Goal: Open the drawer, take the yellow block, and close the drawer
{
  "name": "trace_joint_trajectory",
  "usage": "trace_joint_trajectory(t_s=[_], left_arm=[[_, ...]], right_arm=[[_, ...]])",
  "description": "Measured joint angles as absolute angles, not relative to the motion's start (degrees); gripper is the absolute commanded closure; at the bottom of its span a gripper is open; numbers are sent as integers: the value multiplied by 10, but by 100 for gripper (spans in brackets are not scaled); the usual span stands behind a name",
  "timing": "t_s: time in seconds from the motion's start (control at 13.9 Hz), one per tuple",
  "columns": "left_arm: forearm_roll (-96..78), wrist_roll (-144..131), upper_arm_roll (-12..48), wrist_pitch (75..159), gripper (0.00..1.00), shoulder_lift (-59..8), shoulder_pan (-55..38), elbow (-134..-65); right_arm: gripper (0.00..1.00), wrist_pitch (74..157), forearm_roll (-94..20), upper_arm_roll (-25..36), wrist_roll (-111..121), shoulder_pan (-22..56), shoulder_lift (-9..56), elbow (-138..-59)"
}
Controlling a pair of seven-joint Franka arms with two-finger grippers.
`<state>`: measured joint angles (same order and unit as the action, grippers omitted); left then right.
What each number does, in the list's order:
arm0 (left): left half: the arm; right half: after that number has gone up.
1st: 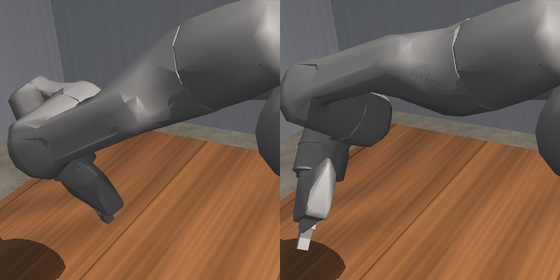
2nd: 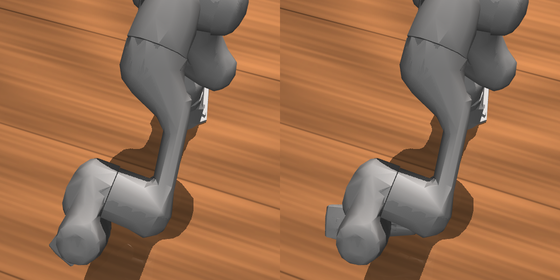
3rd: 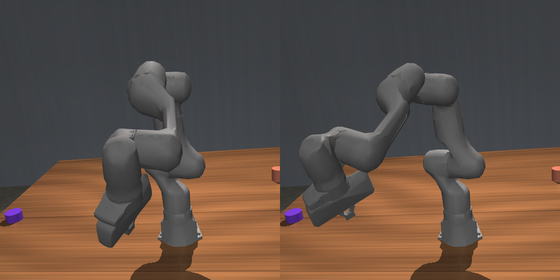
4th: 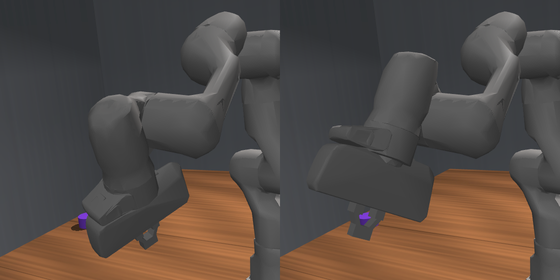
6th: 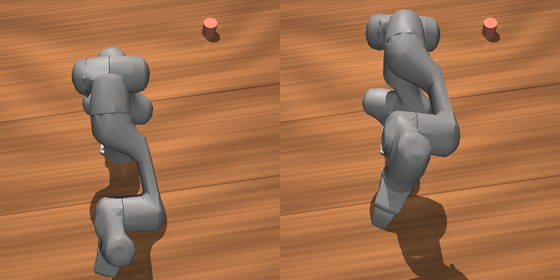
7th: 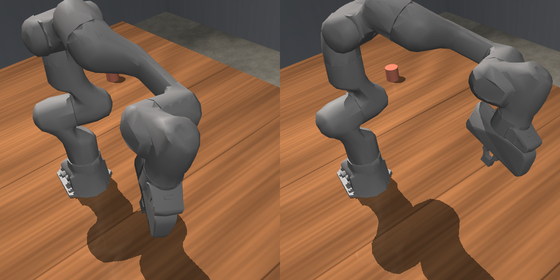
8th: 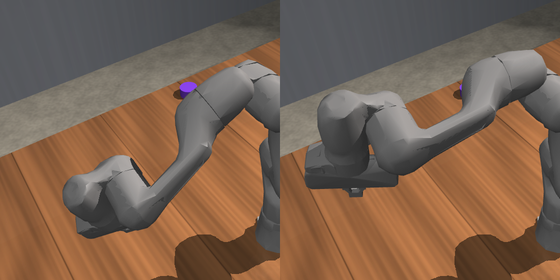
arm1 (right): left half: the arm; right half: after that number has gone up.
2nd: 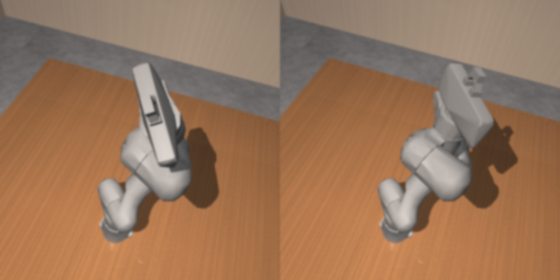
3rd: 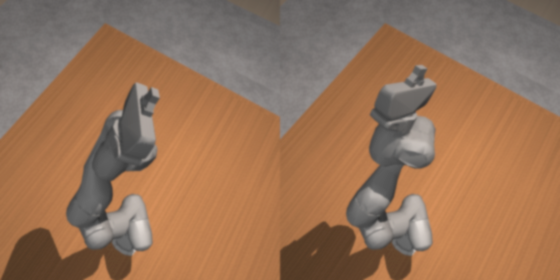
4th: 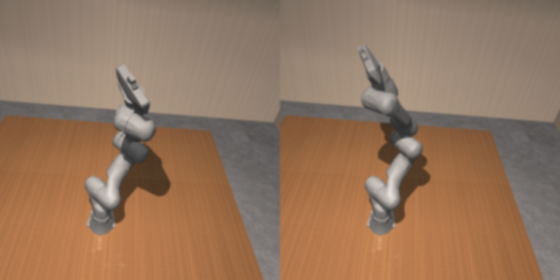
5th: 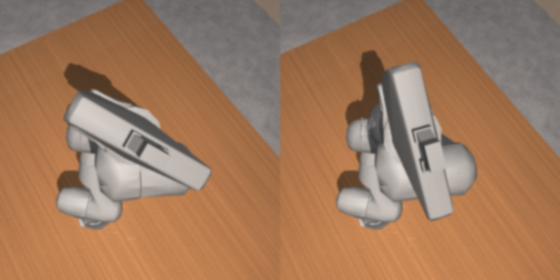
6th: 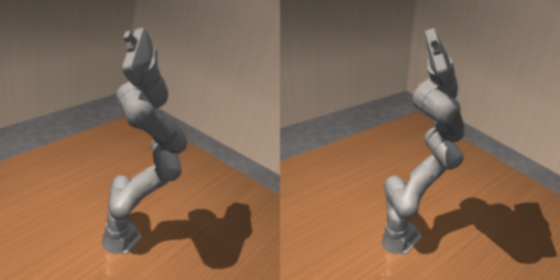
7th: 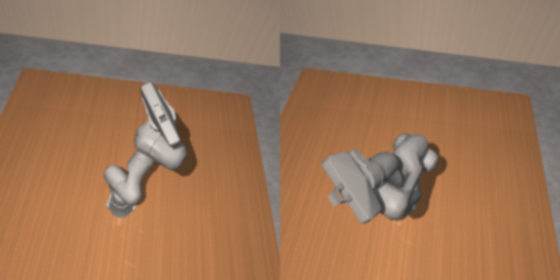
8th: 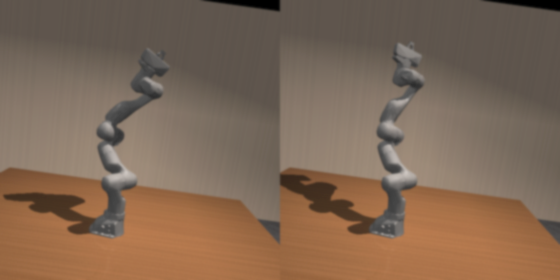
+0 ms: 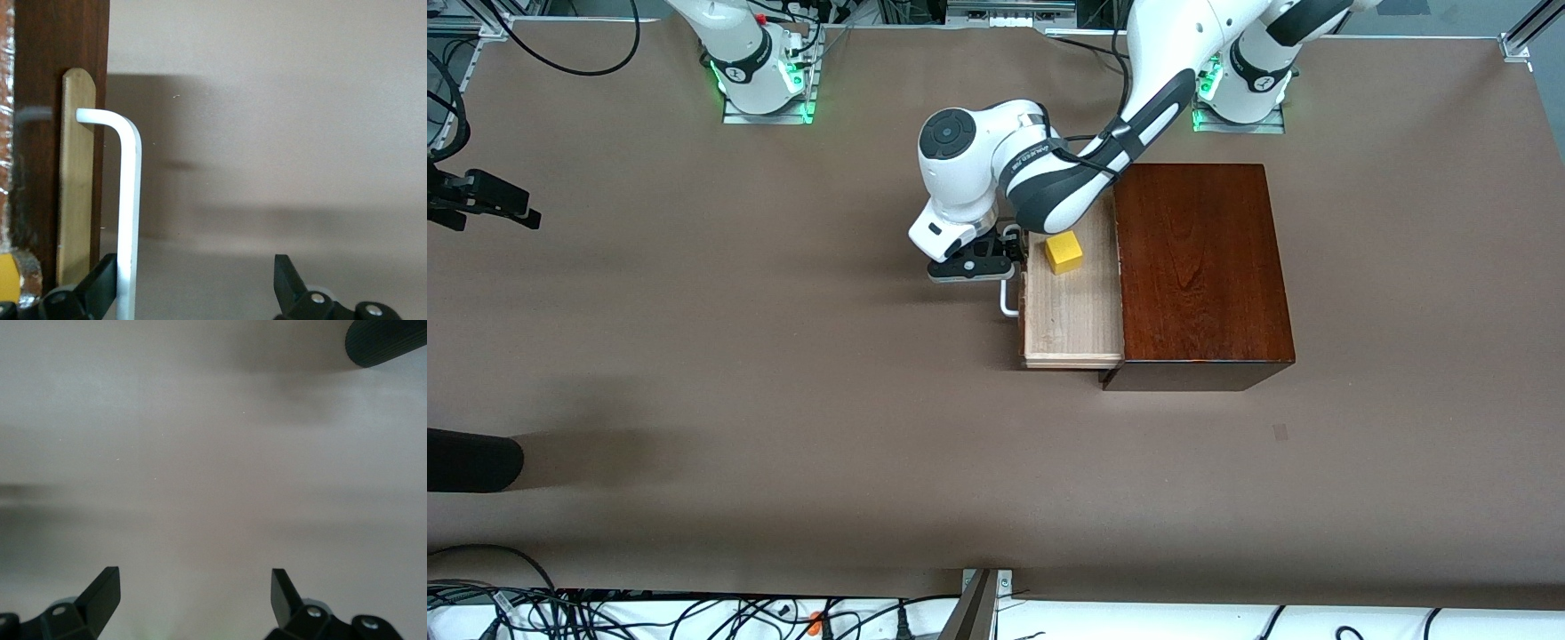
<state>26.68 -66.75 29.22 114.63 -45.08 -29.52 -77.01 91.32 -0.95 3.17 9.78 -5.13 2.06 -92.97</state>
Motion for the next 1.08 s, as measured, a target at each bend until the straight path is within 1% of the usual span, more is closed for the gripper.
trace_joint_trajectory(t_s=[0.36, 0.5, 0.65, 0.79, 0.93, 1.08], left_arm=[[255, -673, 298, 1151, 0, -451, -302, -737], [233, -671, 299, 1133, 0, -424, -296, -729], [206, -652, 308, 1082, 0, -385, -274, -729], [172, -600, 341, 1024, 0, -340, -213, -735], [152, -540, 401, 985, 0, -293, -106, -760], [143, -474, 478, 946, 0, -255, 24, -787]], right_arm=[[0, 913, -10, 30, 98, -51, 21, -930], [0, 913, -10, 30, 98, -51, 21, -930], [0, 913, -10, 30, 98, -51, 21, -929], [0, 913, -10, 29, 98, -50, 21, -929], [0, 913, -19, 28, 98, -48, 21, -929], [0, 912, -41, 27, 98, -43, 23, -929]])
